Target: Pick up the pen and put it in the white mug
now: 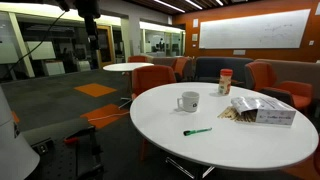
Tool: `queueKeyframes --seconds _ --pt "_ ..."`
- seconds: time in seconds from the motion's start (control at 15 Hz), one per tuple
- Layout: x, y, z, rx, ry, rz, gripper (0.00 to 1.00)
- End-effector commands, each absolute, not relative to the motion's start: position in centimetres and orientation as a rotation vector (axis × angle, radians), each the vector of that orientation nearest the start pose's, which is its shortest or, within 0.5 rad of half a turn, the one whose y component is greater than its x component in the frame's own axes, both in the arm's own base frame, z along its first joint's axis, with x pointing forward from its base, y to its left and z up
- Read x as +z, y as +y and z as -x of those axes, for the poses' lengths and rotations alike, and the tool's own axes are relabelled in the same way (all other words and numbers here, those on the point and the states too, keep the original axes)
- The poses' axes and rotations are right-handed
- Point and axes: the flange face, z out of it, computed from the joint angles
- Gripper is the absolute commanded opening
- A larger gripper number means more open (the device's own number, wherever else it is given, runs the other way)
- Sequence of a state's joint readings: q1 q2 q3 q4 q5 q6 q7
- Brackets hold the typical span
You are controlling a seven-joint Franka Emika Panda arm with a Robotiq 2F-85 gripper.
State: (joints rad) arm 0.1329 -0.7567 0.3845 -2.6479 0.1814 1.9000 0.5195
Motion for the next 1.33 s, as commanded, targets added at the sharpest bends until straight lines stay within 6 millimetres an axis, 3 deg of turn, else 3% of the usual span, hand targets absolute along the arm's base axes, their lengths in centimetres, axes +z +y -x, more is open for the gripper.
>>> queueKeyframes --seconds 0.0,0.33,0.47,0.67,0.87,1.0,1.27 --pt "45.2 17.5 -28.1 -0.035 0.266 3.22 1.0" --pt "45.2 17.5 -28.1 -0.035 0.266 3.22 1.0" --pt "45.1 16.1 -29.3 -0.029 0.318 3.178 1.0" --pt "45.1 10.7 -32.2 -0.081 0.48 3.128 1.0" --pt "44.1 3.7 -35.7 -0.16 0.491 3.146 1.0" --pt "42.3 -0.6 -38.1 -0.186 0.502 3.165 1.0" --pt "37.3 -5.4 -42.2 -0.239 0.59 3.155 1.0"
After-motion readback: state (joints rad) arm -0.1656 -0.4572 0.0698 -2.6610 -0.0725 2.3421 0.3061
